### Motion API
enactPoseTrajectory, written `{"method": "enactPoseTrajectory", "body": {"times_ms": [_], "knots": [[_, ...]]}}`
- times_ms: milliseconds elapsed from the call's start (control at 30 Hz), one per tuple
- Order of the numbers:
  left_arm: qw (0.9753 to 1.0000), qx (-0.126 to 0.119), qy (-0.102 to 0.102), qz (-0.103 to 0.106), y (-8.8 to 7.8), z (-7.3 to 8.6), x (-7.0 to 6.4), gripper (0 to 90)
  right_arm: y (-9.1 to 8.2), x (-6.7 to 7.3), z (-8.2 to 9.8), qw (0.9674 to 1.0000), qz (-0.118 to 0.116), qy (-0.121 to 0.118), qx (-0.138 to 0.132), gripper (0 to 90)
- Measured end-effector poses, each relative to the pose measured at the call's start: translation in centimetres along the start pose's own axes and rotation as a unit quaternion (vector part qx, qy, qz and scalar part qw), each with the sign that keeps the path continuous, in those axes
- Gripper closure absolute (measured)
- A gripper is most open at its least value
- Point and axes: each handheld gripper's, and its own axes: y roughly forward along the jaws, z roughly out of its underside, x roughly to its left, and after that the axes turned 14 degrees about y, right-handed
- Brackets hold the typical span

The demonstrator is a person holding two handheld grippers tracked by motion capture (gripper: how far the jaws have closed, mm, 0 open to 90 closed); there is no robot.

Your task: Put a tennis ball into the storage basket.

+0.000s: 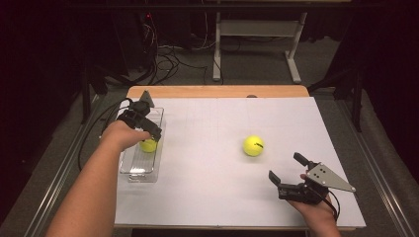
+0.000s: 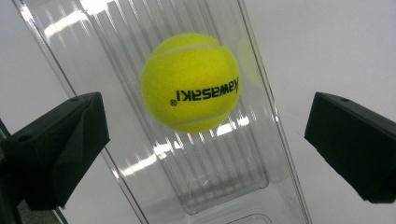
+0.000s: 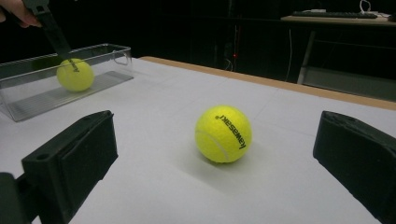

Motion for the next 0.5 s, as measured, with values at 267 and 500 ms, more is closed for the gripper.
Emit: {"method": "enactPoseTrajectory", "body": {"times_ms": [267, 500], "knots": [[0.9999, 0.008, 0.009, -0.002, 0.1, -0.3, -0.9, 0.8, 0.0, 0.0, 0.0, 1.0, 0.0, 0.001, -0.001, 0.2], [0.9996, 0.011, 0.024, -0.007, 0.2, -0.5, -2.0, 1.3, 0.0, 0.0, 0.0, 1.0, -0.001, 0.001, 0.0, 0.2]]}}
